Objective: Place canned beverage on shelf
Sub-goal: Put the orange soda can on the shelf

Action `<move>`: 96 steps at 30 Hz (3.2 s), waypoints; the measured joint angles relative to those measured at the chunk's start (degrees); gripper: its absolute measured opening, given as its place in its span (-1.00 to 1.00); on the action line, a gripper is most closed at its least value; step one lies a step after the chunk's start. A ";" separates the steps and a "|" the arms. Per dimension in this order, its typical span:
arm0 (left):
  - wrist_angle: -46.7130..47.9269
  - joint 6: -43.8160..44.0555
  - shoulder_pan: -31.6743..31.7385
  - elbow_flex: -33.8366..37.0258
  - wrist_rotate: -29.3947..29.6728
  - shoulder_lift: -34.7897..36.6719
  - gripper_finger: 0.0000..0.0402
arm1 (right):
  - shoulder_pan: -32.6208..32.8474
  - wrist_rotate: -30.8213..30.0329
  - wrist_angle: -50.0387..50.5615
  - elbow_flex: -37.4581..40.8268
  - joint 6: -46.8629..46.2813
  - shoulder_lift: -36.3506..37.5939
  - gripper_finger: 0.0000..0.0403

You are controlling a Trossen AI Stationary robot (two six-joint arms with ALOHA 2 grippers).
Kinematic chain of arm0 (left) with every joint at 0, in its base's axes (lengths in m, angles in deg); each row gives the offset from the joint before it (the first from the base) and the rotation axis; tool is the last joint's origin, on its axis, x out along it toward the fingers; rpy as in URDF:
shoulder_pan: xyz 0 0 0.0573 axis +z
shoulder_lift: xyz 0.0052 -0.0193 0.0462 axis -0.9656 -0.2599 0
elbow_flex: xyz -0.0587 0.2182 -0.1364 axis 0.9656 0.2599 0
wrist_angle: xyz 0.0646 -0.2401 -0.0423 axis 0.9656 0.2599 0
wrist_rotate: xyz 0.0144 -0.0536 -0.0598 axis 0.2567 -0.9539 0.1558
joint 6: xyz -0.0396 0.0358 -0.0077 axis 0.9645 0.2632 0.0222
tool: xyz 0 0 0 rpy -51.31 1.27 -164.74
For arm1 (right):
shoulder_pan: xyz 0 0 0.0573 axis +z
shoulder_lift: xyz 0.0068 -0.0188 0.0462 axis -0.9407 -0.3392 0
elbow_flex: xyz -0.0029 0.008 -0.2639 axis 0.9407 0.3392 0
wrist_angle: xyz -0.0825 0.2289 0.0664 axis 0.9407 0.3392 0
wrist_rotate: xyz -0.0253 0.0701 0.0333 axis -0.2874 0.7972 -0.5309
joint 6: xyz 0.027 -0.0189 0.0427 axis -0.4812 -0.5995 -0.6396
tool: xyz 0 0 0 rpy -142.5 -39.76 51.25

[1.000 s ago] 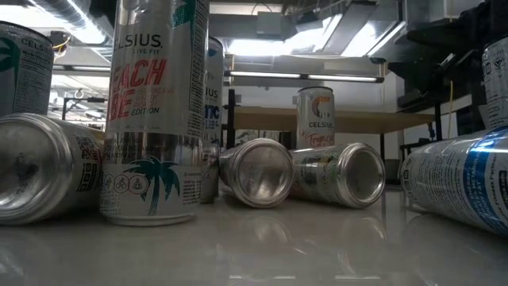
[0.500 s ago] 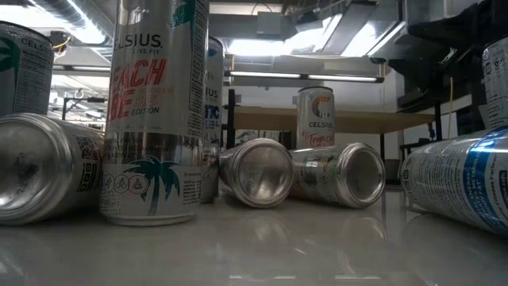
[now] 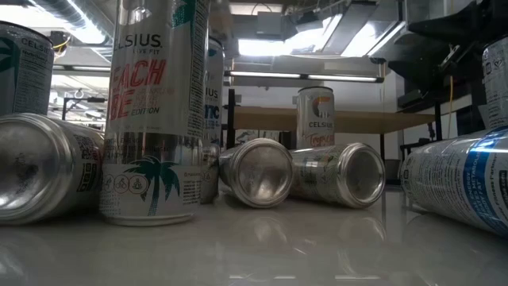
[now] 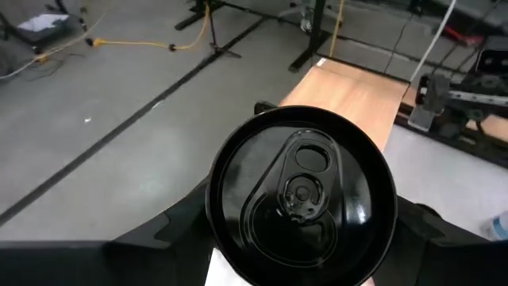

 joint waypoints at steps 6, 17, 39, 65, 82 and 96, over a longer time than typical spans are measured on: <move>-0.14 -5.73 4.50 -7.85 -7.50 -10.05 0.18 | 0.00 0.00 0.00 -0.01 -2.33 0.00 0.93; 1.28 -8.15 9.80 -11.52 -15.14 -22.93 0.19 | 0.00 0.00 0.05 0.00 -2.44 0.00 0.93; 1.65 -8.05 10.19 -11.67 -14.99 -26.22 0.26 | 0.00 0.00 0.45 -0.01 -2.43 0.00 0.93; 1.14 -9.56 9.41 -11.61 -4.70 -26.24 0.43 | 0.00 0.00 0.45 -0.01 -2.42 0.00 0.93; 1.17 -8.24 9.17 -11.55 -6.18 -26.23 0.43 | 0.00 0.00 0.48 -0.01 -2.42 0.00 0.93; 1.08 -9.42 9.20 -11.55 -8.56 -26.24 0.53 | 0.00 0.00 0.45 -0.01 -2.41 0.00 0.93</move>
